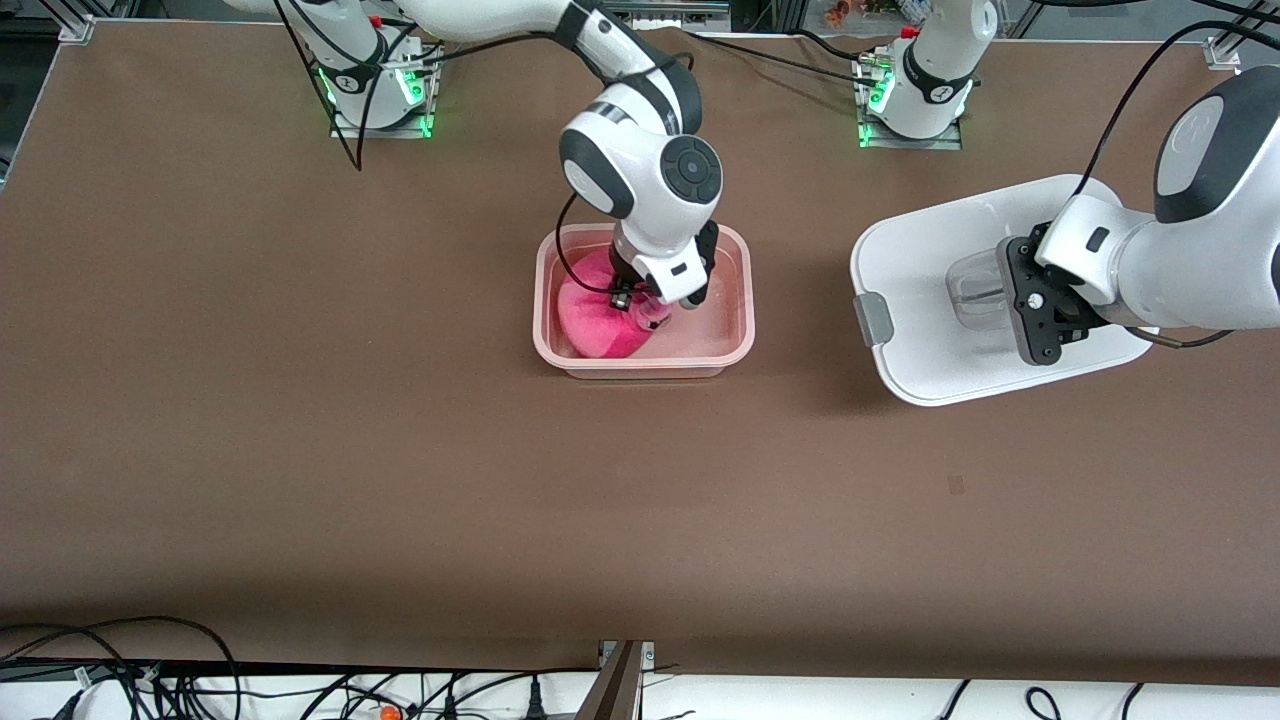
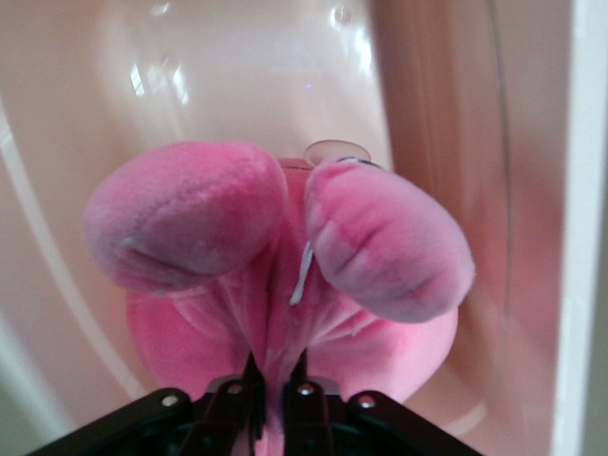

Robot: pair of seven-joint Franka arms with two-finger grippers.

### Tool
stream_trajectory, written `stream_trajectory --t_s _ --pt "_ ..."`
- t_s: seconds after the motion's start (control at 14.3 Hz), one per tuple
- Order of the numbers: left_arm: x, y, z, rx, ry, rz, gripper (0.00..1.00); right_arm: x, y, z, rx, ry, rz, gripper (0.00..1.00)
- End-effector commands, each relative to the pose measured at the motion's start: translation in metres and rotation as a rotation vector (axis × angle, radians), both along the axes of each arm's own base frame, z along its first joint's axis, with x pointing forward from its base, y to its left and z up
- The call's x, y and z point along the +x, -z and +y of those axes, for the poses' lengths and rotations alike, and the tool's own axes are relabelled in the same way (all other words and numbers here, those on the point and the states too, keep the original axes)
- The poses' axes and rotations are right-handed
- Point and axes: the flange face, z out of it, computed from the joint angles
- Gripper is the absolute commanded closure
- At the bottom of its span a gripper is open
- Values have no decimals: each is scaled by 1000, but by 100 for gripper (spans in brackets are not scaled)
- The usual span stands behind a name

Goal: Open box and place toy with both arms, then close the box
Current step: 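Lower the toy into the box and open the right gripper, then withdraw the right gripper to rest while the left gripper carries the lid back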

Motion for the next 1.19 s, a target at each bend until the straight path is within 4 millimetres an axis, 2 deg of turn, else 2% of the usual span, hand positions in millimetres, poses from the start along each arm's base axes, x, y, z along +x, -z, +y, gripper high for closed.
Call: stream_trajectory --t_s 0.0,0.14,0.28,0.49,0.56,0.7,0.77,0.84,0.98,1.12 --pt "0 -5 -1 -1 25 -2 100 -4 26 24 58 79 -96 0" --pt "0 -5 -1 -1 25 -2 100 -7 37 42 143 136 -154 0" --pt "0 -5 -2 -1 25 -2 100 -12 37 55 211 218 -197 0" --pt "0 -5 -2 -2 25 -2 100 -1 15 50 245 255 -214 0" --pt "0 -5 -2 -2 25 -2 100 2 -4 45 239 269 -223 0" --pt "0 -5 -2 -6 24 -1 100 26 -38 13 188 347 -214 0" --pt "0 -5 -3 -12 23 0 100 46 -74 -11 205 393 -229 0" --pt "0 -5 -3 -13 22 2 100 67 -101 -39 224 442 -241 0" --pt "0 -4 -3 -13 21 4 100 111 -144 -108 231 567 -249 0" --pt "0 -3 -3 -12 24 5 100 134 -171 -168 262 708 -160 0"
